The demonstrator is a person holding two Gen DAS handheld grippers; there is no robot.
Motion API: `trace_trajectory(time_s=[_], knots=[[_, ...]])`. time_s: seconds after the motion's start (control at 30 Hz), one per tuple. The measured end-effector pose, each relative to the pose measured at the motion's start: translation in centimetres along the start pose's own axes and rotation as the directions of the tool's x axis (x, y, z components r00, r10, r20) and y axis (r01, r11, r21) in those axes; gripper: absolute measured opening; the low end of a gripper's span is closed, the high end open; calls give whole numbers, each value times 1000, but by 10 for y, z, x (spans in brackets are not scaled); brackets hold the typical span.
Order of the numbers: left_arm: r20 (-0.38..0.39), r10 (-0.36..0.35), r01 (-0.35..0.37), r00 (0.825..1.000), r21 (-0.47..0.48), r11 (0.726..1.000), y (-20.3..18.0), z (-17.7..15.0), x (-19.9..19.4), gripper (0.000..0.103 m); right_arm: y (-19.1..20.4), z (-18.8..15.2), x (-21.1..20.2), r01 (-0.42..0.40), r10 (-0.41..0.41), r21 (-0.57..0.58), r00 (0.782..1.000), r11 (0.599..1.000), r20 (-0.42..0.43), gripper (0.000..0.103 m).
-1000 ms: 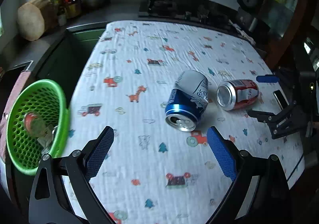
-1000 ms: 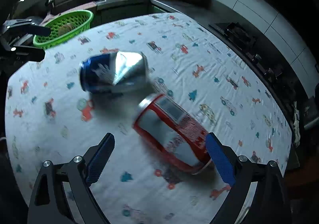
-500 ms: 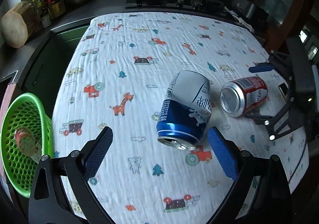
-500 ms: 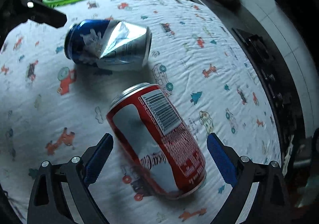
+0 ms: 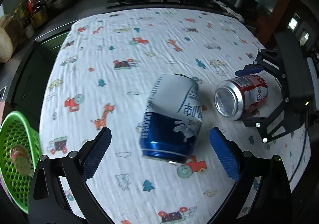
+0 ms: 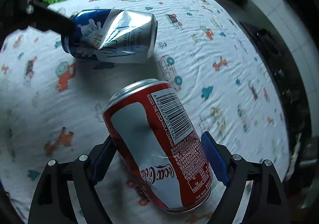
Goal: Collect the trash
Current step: 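Grasp the blue-and-white crushed can with the left tool while the right tool grasps the red Coca-Cola can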
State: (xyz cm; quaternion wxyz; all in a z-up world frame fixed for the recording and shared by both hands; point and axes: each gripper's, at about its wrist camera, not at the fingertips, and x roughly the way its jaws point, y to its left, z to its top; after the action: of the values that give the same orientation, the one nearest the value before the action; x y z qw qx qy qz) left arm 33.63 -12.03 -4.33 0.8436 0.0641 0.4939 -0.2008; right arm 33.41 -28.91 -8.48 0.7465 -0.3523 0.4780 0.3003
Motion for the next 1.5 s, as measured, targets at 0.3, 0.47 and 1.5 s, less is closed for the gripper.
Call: trace_trajectory(time_s=[0.3, 0.47, 1.5], knots=[[-29, 23, -21, 999, 72, 997, -18, 10, 25, 98, 2, -16, -9, -44, 45, 84, 999, 995, -8, 81], [-32, 64, -61, 997, 106, 993, -24, 13, 36, 98, 3, -19, -12, -48, 48, 113, 999, 992, 3, 81], [68, 131, -131, 989, -7, 991, -4, -21, -19, 73, 33, -12, -35, -64, 41, 264, 995, 962, 90, 81]])
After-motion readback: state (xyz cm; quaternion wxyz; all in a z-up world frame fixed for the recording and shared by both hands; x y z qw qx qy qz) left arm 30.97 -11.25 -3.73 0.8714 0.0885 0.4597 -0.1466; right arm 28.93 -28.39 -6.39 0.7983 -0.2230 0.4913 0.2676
